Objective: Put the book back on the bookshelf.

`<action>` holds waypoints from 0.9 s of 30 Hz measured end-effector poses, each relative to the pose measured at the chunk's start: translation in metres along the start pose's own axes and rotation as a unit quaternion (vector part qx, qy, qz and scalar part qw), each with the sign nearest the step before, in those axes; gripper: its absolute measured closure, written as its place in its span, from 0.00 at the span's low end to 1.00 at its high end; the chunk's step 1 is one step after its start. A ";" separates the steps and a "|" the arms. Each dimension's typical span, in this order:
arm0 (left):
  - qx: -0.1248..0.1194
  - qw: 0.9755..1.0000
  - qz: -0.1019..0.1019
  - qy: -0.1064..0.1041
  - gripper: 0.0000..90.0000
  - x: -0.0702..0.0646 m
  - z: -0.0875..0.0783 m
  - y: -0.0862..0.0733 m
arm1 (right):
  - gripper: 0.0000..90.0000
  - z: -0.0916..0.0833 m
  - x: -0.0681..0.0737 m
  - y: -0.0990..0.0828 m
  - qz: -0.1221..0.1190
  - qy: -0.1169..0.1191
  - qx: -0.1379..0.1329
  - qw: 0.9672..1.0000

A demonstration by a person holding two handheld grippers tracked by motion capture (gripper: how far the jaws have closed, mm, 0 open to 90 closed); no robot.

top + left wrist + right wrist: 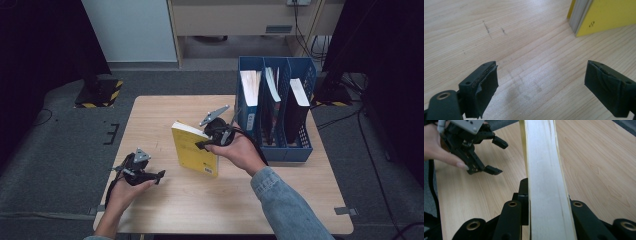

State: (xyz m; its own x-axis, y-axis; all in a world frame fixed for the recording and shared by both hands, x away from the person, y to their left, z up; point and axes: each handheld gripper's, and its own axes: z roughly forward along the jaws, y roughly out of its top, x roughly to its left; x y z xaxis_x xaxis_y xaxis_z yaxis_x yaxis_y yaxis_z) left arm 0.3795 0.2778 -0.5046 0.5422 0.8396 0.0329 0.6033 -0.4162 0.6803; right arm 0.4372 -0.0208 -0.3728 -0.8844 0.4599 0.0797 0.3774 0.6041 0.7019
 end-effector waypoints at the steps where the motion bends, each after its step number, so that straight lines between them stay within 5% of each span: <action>1: 0.001 1.000 0.000 0.000 0.11 0.000 0.001 0.000 | 0.82 0.000 -0.002 0.000 0.007 0.001 -0.003 1.000; 16: 0.050 0.999 -0.007 -0.001 0.06 0.003 0.009 -0.009 | 0.83 0.000 -0.008 0.001 0.068 0.002 -0.013 0.998; 27: 0.061 0.998 -0.009 0.002 0.06 0.004 0.010 -0.011 | 0.83 -0.007 -0.010 0.000 0.097 0.005 -0.033 0.995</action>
State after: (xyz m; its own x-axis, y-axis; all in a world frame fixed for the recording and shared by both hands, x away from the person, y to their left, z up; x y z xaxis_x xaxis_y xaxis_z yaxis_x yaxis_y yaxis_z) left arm 0.3810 0.2827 -0.5187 0.5291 0.8482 0.0240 0.6794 -0.4404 0.5870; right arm 0.4441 -0.0300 -0.3685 -0.7992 0.5571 0.2259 0.5233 0.4598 0.7175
